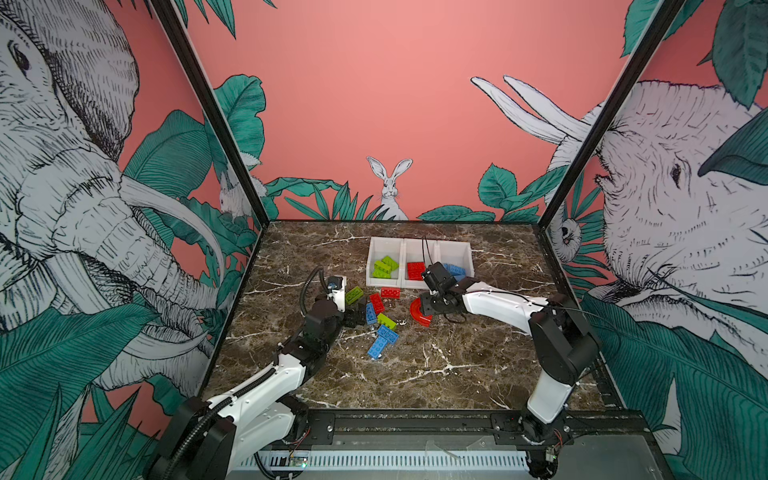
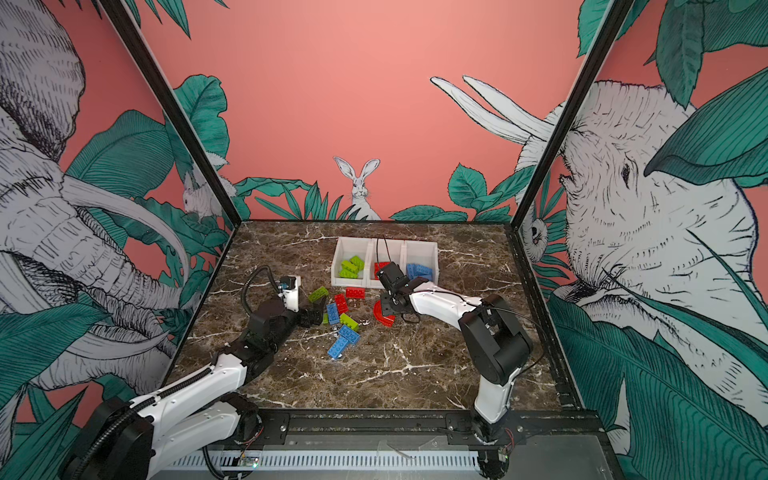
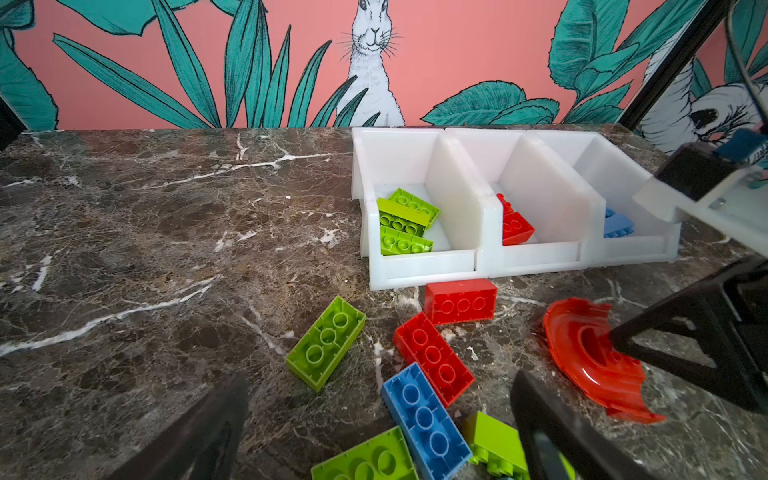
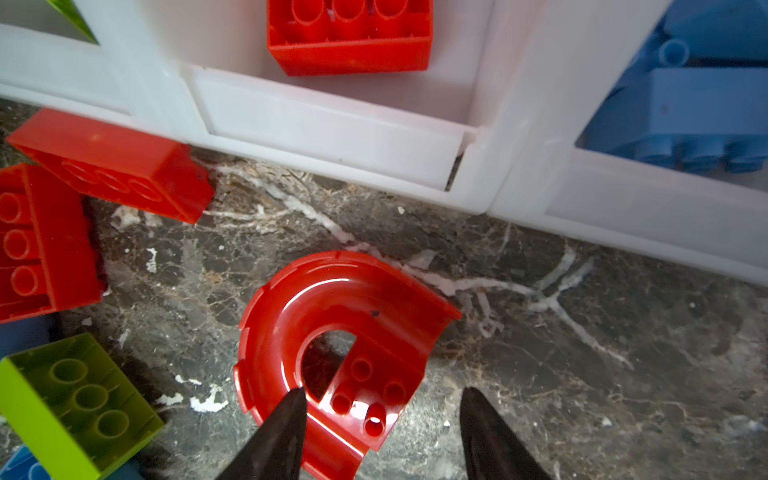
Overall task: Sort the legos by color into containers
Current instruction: 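Lift the red arch piece with the right gripper toward the bin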
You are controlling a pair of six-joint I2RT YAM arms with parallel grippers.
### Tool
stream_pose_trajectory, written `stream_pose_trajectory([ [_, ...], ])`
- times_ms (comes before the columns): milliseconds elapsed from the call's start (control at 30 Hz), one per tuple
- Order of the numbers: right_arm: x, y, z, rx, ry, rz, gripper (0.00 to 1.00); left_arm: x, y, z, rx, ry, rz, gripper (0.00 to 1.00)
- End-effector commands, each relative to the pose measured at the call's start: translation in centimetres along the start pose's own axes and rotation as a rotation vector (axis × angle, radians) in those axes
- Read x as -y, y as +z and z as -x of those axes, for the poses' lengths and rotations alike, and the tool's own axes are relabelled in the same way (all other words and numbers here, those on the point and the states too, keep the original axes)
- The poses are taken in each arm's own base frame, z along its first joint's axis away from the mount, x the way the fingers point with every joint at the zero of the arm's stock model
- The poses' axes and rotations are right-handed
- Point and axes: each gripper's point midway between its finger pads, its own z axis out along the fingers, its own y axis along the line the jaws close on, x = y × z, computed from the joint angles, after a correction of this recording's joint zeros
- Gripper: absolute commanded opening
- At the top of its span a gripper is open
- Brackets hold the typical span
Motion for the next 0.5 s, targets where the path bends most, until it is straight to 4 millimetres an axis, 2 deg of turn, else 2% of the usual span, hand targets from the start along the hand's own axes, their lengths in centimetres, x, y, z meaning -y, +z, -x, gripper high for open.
stream_pose_trajectory([
  [0, 0.0, 1.1, 0.0, -0.001, 0.038, 0.008, 0.56, 0.4, -0.2, 1.1, 0.026, -0.004, -0.014, 0.99],
  [167, 0.3, 2.2, -0.4, -0.017, 0.057, 0.004, 0.53, 0.4, -0.2, 1.0, 0.025, -0.005, -0.015, 0.99],
  [467, 1.5, 2.9, -0.7, -0.006, 0.097, -0.007, 0.46, 0.3, -0.4, 1.2, 0.032, -0.007, -0.015, 0.99],
])
